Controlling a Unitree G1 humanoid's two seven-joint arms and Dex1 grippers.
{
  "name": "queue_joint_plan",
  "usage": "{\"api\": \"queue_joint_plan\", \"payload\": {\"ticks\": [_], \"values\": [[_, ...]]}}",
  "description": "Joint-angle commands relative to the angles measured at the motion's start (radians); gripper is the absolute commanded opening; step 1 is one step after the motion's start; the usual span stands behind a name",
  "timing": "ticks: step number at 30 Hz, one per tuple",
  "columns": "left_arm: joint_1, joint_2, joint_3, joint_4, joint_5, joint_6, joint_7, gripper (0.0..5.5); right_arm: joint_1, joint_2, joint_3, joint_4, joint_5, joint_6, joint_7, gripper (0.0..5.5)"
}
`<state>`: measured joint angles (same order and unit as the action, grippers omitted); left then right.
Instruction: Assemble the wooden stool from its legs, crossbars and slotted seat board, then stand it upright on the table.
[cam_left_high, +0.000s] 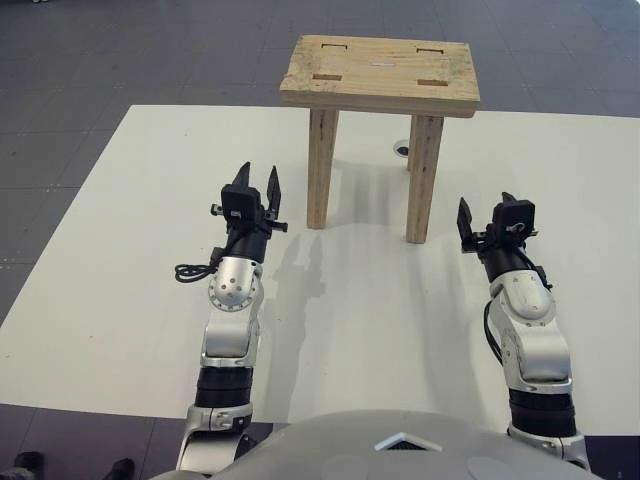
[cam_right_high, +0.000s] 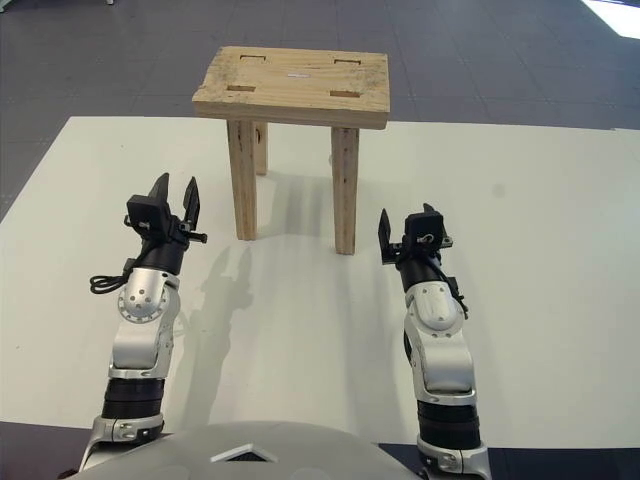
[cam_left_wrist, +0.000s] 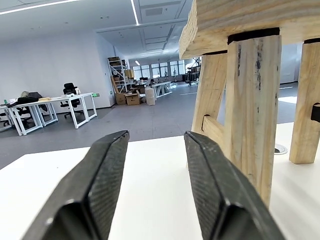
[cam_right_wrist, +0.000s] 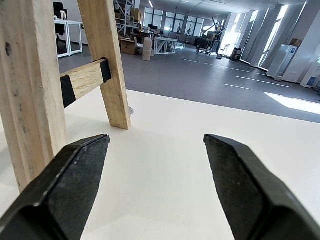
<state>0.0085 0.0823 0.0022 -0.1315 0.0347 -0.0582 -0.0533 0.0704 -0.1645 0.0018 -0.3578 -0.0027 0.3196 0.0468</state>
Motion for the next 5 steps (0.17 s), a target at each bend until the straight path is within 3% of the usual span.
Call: {"api": "queue_joint_plan", "payload": {"ticks": [1,5], "values": [[-0.002,0.007,0.019,-0.003,-0.013,0.013,0.001,2.4,-0.029,0.0,-0.001,0.007,-0.006,0.009,0.007,3.49],[-0.07,0.019,0.014,0.044,-0.004,0.015,-0.012,2.4,-0.008,0.026,-0.006,-0.001,-0.026,-0.006,-0.035,3.49]]}}
